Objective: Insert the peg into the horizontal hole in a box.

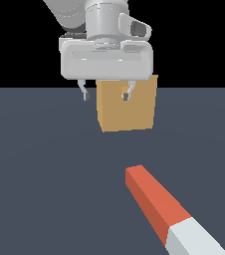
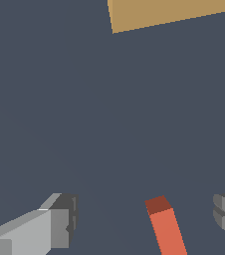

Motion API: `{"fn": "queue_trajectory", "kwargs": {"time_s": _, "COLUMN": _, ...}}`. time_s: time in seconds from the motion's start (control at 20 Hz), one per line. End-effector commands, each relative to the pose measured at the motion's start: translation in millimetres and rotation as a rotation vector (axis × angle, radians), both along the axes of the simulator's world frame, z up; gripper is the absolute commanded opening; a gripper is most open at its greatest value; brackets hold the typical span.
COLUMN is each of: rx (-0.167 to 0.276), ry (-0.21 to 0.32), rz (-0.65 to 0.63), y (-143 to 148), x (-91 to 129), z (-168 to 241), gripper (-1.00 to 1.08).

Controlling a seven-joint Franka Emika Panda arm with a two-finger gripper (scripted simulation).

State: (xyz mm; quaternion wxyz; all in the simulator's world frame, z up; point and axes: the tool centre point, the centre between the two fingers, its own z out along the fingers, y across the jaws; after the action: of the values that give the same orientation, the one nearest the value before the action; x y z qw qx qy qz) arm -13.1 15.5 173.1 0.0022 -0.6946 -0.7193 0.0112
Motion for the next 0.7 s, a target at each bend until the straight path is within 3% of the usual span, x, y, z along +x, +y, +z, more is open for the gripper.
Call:
{"fn": "queue_trajectory", "kwargs": {"time_s": 0.0, "rx": 0.000, "ry": 0.000, "rz": 0.000, "y": 0.0, "x": 0.0, "z": 0.0, "gripper": 1.00}}
{"fn": "queue_trajectory", "kwargs": {"time_s": 0.3, "rx": 0.000, "ry": -0.001, "rz": 0.009, "y": -8.0, "x": 1.9, "z": -3.1, "gripper": 1.00}}
{"fn": "queue_trajectory", "kwargs": {"time_s": 0.65, "rx": 0.002, "ry": -0.002, "rz": 0.044, "y": -37.6, "x": 9.8, "z": -14.7, "gripper": 1.00}}
